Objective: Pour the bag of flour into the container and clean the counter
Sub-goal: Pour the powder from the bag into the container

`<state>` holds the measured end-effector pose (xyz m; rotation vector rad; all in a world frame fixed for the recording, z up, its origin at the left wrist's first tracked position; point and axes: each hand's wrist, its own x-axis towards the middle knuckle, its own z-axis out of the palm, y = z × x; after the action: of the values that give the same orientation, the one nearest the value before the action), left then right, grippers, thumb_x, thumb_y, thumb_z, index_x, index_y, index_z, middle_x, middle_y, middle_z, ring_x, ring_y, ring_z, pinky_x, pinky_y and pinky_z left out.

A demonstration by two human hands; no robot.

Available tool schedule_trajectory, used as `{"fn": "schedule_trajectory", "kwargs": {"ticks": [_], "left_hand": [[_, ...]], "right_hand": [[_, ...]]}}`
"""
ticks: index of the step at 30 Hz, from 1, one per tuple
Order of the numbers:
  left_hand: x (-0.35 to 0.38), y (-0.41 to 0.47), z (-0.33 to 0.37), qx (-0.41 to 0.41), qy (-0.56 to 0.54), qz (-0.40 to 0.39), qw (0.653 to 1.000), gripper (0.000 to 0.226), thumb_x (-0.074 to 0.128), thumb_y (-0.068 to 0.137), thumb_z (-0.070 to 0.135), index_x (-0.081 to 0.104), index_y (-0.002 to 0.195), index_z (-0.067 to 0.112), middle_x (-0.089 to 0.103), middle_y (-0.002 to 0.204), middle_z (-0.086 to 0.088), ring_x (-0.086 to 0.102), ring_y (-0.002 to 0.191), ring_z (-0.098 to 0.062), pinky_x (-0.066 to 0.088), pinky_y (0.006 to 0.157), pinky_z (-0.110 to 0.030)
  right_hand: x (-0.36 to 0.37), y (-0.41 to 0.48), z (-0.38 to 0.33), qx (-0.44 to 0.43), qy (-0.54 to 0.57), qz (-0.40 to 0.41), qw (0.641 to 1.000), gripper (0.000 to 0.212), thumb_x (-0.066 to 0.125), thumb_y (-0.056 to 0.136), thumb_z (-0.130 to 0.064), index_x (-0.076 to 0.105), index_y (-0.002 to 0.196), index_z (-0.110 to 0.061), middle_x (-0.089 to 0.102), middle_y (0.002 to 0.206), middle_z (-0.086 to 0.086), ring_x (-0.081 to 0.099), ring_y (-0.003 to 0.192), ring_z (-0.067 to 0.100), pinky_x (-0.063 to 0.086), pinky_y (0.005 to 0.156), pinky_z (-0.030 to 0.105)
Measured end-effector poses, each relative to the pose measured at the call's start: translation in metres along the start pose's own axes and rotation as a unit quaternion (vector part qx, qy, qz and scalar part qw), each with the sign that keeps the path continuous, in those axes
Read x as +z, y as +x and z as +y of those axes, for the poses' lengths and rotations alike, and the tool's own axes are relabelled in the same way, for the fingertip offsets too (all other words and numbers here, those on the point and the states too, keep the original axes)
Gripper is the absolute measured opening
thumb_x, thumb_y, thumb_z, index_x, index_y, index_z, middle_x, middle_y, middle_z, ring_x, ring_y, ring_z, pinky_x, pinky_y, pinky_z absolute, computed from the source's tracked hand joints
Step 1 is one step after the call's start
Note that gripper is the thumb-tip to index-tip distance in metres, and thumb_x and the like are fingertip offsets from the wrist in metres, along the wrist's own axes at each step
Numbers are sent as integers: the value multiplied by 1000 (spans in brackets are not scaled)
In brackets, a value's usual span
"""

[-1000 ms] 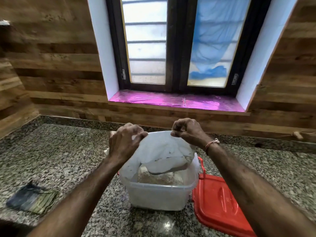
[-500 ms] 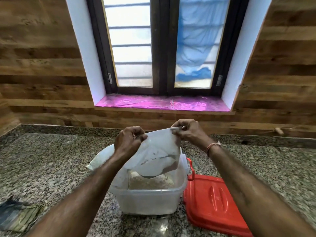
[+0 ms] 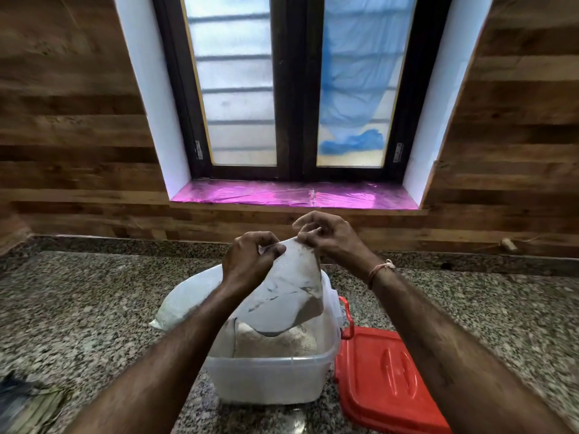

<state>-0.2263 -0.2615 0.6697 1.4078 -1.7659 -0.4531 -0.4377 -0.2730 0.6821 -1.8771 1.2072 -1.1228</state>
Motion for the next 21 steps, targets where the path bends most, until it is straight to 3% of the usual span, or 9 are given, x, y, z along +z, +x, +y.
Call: {"fn": "schedule_trajectory", "kwargs": {"ticks": [3,7,10,14,18,21], "left_hand": [[-4,6,-10,-40,-51,2,998,14,72,77,43,73,71,30,66,68,15,67,78,-15,55,73,-40],[-6,10,-14,-72,-102,8,992,16,70,76,43,74,76,28,71,71,8,71,81,-23,58,72,-47],[-6,14,-17,-71,-143,1,987,17,70,79,40,74,78,23,72,75,4,67,75,-20,55,67,-44],[-9,13,-24,-64,-183,-19,981,22,69,79,40,73,78,18,72,78,-6,60,72,-15,47,66,-35],[-10,11,-24,-62,-189,-28,980,16,72,86,30,73,75,18,69,75,-1,60,71,-14,47,65,-36],[-12,12,-23,-71,-161,-3,984,21,69,81,41,73,76,22,72,75,-2,64,70,-20,56,64,-48]], "right_hand": [[-9,-8,14,46,85,10,995,22,71,96,-24,71,118,-20,74,109,4,70,95,15,59,76,31],[-4,-20,36,92,98,-38,990,22,75,92,-22,72,111,-12,75,104,8,67,87,11,55,76,30],[7,-28,43,111,109,-81,985,19,77,91,-20,71,104,-8,73,93,0,63,79,5,50,69,21],[14,-33,48,116,126,-70,983,15,76,91,-17,70,100,-6,69,84,-5,59,70,2,46,63,18],[17,-35,53,123,131,-57,982,12,78,88,-13,70,92,-6,67,78,-4,57,68,3,46,63,21],[24,-33,50,112,97,4,989,16,82,84,-10,69,75,-12,65,66,-9,56,60,0,44,58,18]]}}
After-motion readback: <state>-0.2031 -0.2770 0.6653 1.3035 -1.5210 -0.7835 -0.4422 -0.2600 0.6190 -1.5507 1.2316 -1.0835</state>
